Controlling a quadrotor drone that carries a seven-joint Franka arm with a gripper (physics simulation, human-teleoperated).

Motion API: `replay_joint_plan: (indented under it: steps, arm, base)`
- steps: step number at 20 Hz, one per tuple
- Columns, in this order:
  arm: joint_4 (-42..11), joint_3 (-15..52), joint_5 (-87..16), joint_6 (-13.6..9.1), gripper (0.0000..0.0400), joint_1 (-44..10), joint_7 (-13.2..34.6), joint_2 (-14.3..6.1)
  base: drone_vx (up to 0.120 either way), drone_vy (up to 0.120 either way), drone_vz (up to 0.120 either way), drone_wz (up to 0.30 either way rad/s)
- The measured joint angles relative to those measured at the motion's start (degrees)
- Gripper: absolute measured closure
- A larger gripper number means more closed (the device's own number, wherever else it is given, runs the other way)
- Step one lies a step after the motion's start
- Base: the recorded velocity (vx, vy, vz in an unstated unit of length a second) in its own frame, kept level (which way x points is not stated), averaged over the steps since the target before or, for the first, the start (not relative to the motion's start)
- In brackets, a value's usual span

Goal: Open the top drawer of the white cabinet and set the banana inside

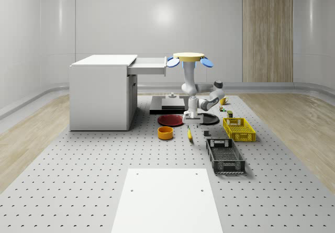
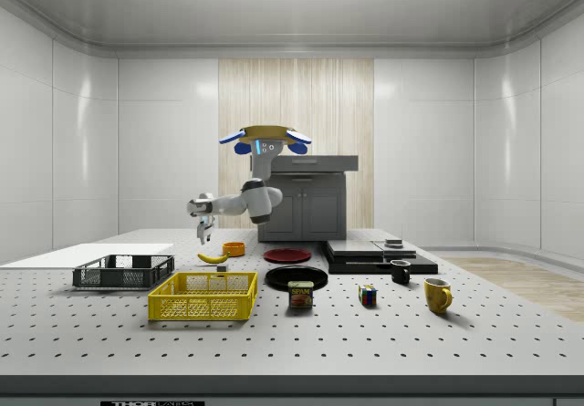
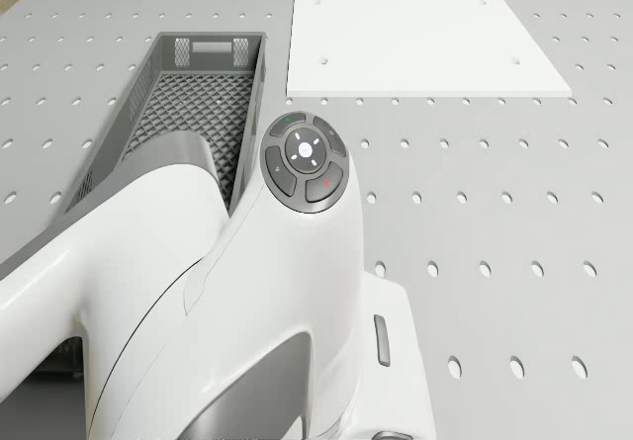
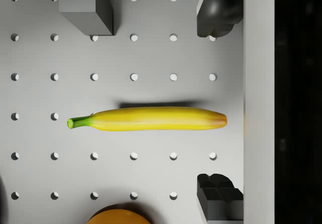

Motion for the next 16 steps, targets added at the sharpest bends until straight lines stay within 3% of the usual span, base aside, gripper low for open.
replay_joint_plan:
  steps: [16]
  arm:
    - [1.24,5.06,4.84,1.49,0.0000,4.72,-3.91,0.58]
  base:
    - [0.000,0.000,0.000,0.000]
